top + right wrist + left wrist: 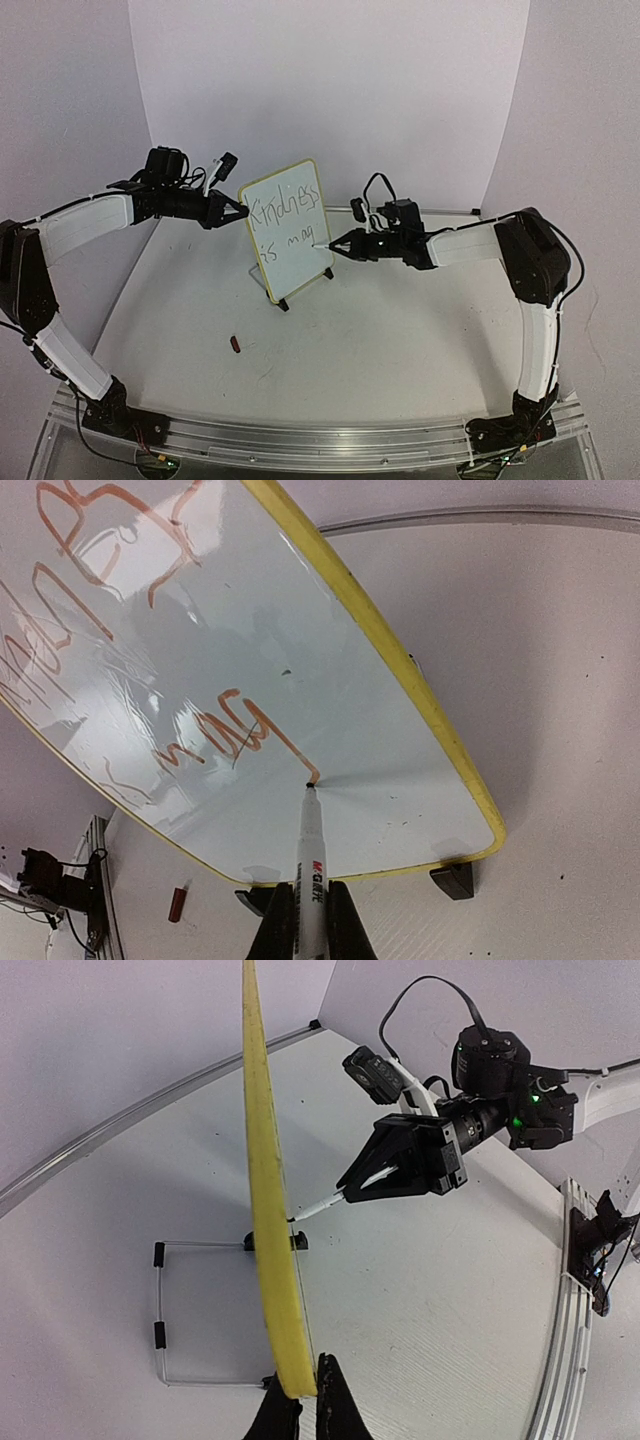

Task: Write a sentence on the whiteboard
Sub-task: Write on the whiteboard with the whiteboard marker without the cap.

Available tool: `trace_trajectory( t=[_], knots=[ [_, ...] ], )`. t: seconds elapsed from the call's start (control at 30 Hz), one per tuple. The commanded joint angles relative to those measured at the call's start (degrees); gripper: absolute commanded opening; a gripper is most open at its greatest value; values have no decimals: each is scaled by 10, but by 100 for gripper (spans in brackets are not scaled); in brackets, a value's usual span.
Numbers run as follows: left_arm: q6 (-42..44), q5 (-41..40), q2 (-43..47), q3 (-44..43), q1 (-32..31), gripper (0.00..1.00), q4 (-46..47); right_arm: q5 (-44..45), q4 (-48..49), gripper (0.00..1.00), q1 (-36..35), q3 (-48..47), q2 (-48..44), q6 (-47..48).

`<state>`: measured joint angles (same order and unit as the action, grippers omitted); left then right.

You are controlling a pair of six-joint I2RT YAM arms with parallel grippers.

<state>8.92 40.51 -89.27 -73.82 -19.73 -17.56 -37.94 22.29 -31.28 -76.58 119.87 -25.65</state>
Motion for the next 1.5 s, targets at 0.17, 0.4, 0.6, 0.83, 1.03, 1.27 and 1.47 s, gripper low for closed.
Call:
trace_trajectory(
  t=[0.17,0.4,0.6,0.83,1.03,1.27,1.47],
  knots=[
    [13,-11,-15,-5,-5,0,-40,-7,9,0,-10,-2,-16,3],
    [14,-12,-14,-6,-6,0,-41,-14,65,0,-10,29,-64,-25],
    [15,-13,-13,-5,-6,0,-40,13,89,0,-9,50,-107,-28],
    [15,-13,-14,-6,-6,0,-41,58,84,0,-9,38,-100,-24],
    [15,-13,-16,-5,-7,0,-41,58,76,0,-9,17,-76,-24],
    [15,-12,-19,-5,-7,0,-41,58,64,0,-9,2,-57,-20],
    [15,-13,-17,-6,-8,0,-42,61,56,0,-9,-8,-45,-18]
  ],
)
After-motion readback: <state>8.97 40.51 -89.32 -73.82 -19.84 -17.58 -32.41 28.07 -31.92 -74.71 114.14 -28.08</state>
